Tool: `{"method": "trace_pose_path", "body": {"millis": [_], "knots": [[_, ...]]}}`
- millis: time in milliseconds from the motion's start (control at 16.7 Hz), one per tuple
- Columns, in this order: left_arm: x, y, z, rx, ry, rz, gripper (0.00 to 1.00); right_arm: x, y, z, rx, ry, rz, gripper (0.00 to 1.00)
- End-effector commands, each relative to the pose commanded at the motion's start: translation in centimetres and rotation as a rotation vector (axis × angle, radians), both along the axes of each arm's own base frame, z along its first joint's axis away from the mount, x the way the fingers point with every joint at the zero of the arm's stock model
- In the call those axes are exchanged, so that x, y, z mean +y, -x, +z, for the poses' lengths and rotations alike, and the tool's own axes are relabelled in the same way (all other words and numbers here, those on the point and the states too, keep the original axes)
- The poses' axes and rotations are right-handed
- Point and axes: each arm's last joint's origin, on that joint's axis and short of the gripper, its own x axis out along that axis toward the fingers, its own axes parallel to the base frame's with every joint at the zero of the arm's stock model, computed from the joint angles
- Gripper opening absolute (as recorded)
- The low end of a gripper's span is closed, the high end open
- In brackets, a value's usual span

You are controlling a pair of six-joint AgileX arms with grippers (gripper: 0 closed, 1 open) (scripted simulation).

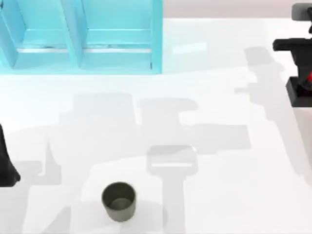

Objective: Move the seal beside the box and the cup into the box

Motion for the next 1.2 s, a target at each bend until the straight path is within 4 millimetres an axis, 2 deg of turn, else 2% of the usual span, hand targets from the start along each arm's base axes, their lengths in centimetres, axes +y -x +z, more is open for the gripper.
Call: {"method": "trace_pose_path", "body": {"millis": [180, 540, 840, 1200], "knots": [[0.0, 0.0, 0.0, 0.0, 0.0, 0.0, 1.0, 0.1, -0.1, -1.0, -0.002, -0.001, 0.004, 0.0], [0.0, 0.0, 0.0, 0.0, 0.0, 0.0, 1.0, -0.1, 0.0, -6.2, 0.001, 0.0, -0.002, 0.0], [0.0, 0.0, 0.0, 0.0, 0.0, 0.0, 1.0, -0.2, 0.0, -6.5, 0.001, 0.0, -0.002, 0.0], [0.0, 0.0, 0.0, 0.0, 0.0, 0.0, 1.0, -0.2, 0.0, -6.5, 0.001, 0.0, -0.002, 0.45]]}}
